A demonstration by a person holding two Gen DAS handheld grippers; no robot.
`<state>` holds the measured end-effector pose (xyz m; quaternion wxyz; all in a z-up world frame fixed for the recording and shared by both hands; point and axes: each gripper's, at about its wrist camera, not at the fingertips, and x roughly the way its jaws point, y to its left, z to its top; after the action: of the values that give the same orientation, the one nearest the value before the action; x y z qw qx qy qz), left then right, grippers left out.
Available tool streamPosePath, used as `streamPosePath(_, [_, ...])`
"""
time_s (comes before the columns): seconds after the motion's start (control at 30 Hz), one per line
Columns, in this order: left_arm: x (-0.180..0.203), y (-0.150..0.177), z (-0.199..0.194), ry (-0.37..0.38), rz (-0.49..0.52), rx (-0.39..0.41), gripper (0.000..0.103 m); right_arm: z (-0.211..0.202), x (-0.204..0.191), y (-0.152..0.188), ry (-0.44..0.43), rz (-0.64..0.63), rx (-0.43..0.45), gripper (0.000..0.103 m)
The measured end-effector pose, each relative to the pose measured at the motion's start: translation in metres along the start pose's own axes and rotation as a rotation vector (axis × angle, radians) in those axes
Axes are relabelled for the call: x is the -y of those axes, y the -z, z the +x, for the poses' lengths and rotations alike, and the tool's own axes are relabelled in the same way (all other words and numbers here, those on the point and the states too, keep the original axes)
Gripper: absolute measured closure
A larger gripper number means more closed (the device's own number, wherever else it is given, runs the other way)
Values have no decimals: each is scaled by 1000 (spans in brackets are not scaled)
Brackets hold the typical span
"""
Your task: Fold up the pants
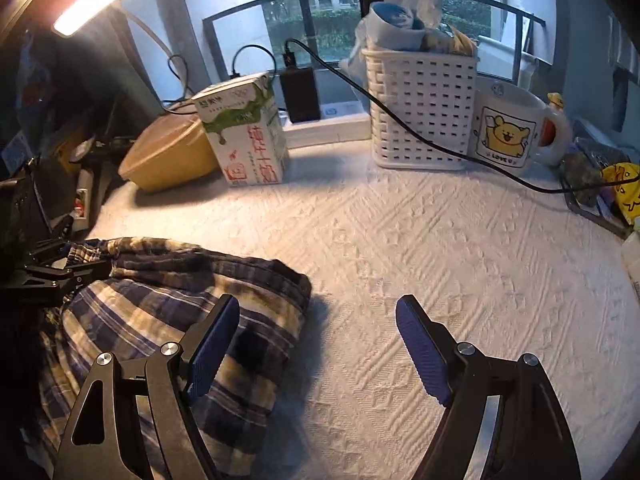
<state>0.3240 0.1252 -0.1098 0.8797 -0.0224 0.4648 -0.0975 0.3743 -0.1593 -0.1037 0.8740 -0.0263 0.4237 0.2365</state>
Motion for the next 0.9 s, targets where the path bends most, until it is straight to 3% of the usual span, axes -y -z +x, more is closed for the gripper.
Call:
streamPosePath(0.1, [2, 8, 12, 26, 28, -38, 28, 8, -2, 2, -58, 10, -16, 21])
streamPosePath(0.17, [2, 11, 13, 46, 46, 12, 24, 20, -3, 6, -87, 26, -44, 21])
streamPosePath(0.2, [3, 10, 14, 48, 59, 26, 24, 20, -3, 7, -90, 22, -14, 21])
streamPosePath(0.27, [5, 8, 15, 41, 71, 19, 24, 22, -5, 4, -111, 20, -21, 21])
streamPosePath(0.33, [8, 8, 15, 54, 87, 24, 33, 24, -8, 3, -143, 13, -17, 26])
streamPosePath(0.4, [10, 7, 13, 74, 85, 36, 60, 27, -16, 3, -163, -14, -23, 53])
streamPosePath(0.43, [11, 7, 12, 68, 82, 39, 66, 27, -19, 4, -160, -29, -20, 55])
streamPosePath(0.5, [18, 7, 7, 57, 91, 54, 84, 26, -26, 3, -173, -59, -16, 76])
streamPosePath(0.6, [33, 12, -9, 17, 118, 100, 88, 19, -33, 3, -175, -72, 3, 85])
streamPosePath(0.77, [40, 23, -57, 7, 75, 211, 89, -25, -52, 1, -142, -124, 101, 87])
streamPosePath(0.9, [51, 38, -123, -24, 55, 373, 89, -80, -77, -2, -129, -190, 212, 87])
